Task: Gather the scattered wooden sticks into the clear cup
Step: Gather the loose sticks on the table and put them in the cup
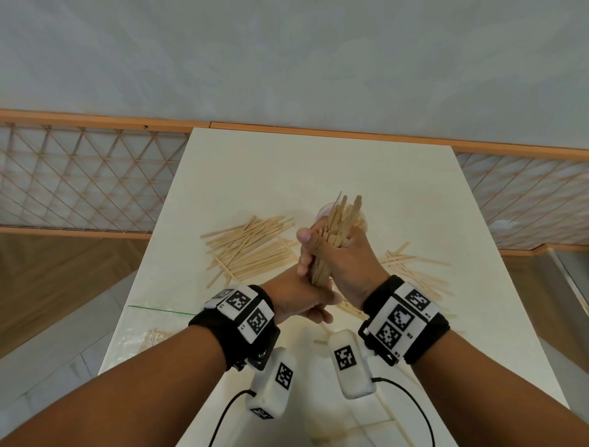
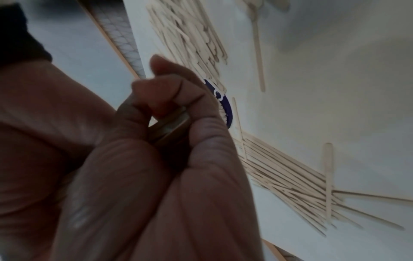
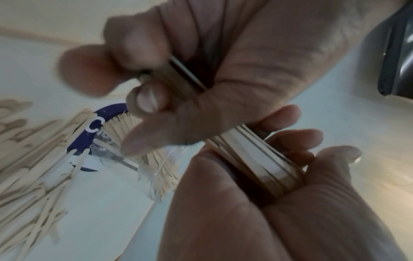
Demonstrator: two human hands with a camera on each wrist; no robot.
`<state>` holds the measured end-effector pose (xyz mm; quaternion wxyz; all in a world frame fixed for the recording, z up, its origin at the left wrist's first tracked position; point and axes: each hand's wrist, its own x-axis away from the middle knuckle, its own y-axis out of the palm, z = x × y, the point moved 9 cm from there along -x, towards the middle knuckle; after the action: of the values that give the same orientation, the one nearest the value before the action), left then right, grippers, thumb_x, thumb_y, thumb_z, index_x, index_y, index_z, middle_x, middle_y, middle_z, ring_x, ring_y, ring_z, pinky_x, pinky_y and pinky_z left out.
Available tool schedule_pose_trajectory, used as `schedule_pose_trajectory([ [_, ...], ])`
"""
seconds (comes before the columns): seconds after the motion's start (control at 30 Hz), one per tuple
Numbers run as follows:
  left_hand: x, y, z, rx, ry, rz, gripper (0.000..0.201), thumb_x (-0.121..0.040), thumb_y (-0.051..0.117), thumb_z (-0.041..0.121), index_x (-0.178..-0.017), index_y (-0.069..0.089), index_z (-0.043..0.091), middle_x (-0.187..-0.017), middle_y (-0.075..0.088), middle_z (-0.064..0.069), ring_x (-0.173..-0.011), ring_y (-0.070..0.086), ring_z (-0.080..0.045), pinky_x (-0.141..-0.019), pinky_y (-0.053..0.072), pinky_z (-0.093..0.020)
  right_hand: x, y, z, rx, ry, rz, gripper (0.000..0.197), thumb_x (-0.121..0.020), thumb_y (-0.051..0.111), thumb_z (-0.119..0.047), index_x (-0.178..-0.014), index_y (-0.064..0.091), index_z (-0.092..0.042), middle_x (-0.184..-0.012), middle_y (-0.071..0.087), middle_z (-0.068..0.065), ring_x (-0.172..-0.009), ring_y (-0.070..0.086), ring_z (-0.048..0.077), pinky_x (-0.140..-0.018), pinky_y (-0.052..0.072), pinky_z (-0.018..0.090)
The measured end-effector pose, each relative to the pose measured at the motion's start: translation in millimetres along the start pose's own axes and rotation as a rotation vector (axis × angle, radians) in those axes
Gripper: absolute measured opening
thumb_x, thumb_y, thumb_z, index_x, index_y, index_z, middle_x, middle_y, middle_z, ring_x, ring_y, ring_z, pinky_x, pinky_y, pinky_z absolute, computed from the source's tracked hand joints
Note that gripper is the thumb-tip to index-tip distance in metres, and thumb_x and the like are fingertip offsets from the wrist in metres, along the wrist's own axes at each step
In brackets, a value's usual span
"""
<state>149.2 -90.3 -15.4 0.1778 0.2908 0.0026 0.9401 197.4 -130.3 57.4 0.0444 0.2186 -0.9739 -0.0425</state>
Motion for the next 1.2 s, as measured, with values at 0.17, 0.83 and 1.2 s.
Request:
schedule_pose_trajectory([
  [0.17,1,-2,2,-0.084,0.008,-0.045,0.026,-0.079,0.075,0.006,-0.098,0.057,0.008,-0.092,0.06,-0.011,-0.076,0.062,-0.018,-0.074,0.06,-0.03,-8,-17,-8,-0.141,0.085,0.197,0.049,-0.089,0.06,-0.05,-0.057,0.04,-0.019,-0.043,0.032,-0.003,-0.038,0.029,0.016,-0.046,0.033,0.028],
  [0.83,-22,-175,-36,-1.135,-0.214,0.616,0.108,-0.062,0.077,0.06,-0.145,0.023,0.016,-0.147,0.029,-0.006,-0.134,0.03,-0.035,-0.104,0.037,-0.049,-59,-92,8,0.262,-0.031,0.483,0.018,-0.086,0.074,-0.026,-0.084,0.064,-0.012,-0.058,0.067,0.001,-0.056,0.063,0.015,-0.065,0.054,0.031],
  [1.2,-14,-96,-51,-0.846,-0.15,0.614,0.037,-0.086,0.061,0.026,-0.115,0.046,0.009,-0.117,0.054,-0.011,-0.106,0.056,-0.034,-0.085,0.047,-0.042,-23,-47,-48,0.808,-0.373,0.422,0.009,-0.092,0.061,-0.017,-0.098,0.068,-0.017,-0.097,0.065,-0.011,-0.089,0.058,0.008,-0.082,0.044,0.022],
])
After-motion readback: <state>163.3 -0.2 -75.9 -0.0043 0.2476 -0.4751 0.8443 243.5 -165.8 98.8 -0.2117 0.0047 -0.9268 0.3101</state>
